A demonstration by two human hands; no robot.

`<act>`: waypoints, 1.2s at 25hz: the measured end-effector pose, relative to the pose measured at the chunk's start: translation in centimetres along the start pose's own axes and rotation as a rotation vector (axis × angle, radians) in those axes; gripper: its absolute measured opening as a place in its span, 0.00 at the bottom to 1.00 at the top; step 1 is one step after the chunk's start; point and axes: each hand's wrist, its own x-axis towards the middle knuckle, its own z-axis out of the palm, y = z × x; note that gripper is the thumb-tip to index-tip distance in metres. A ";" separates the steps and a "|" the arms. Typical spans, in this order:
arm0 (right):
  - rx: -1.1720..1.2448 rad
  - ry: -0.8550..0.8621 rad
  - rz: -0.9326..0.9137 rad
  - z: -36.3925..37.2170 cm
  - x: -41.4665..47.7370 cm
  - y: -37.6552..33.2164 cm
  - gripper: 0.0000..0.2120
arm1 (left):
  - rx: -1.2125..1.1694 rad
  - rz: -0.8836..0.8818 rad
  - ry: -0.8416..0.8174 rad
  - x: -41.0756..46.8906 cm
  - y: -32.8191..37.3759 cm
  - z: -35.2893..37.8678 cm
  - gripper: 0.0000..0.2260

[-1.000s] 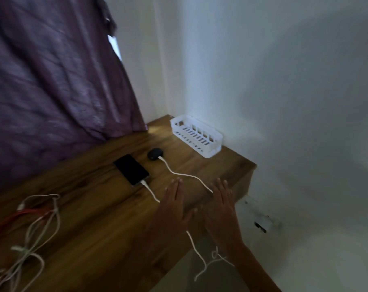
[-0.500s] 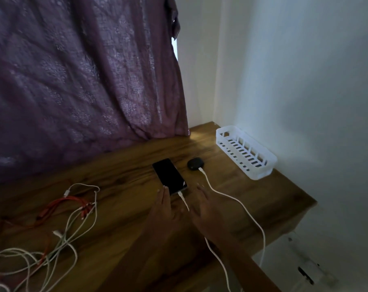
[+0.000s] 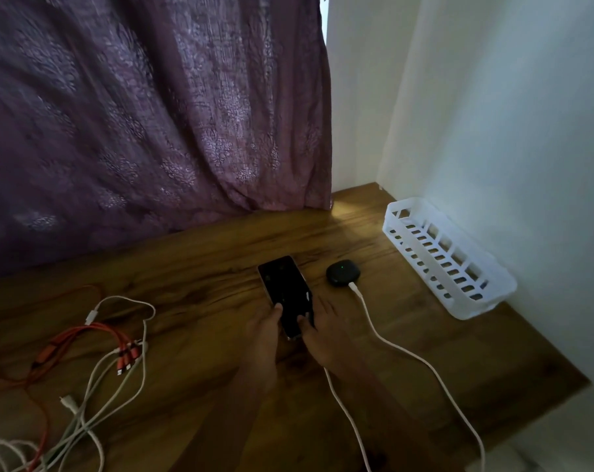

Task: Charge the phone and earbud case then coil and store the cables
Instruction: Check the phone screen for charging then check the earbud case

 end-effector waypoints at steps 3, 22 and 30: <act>0.096 0.076 0.053 -1.8 0.4 -1.3 0.13 | -0.125 -0.096 0.013 1.3 -0.3 -0.1 0.12; 1.238 -0.080 0.078 -9.9 1.3 -6.9 0.16 | -0.325 0.297 -0.156 -0.8 8.1 1.3 0.16; 1.232 0.026 -0.302 -16.1 -1.7 -13.1 0.16 | -0.358 0.582 -0.255 -6.5 14.8 2.3 0.17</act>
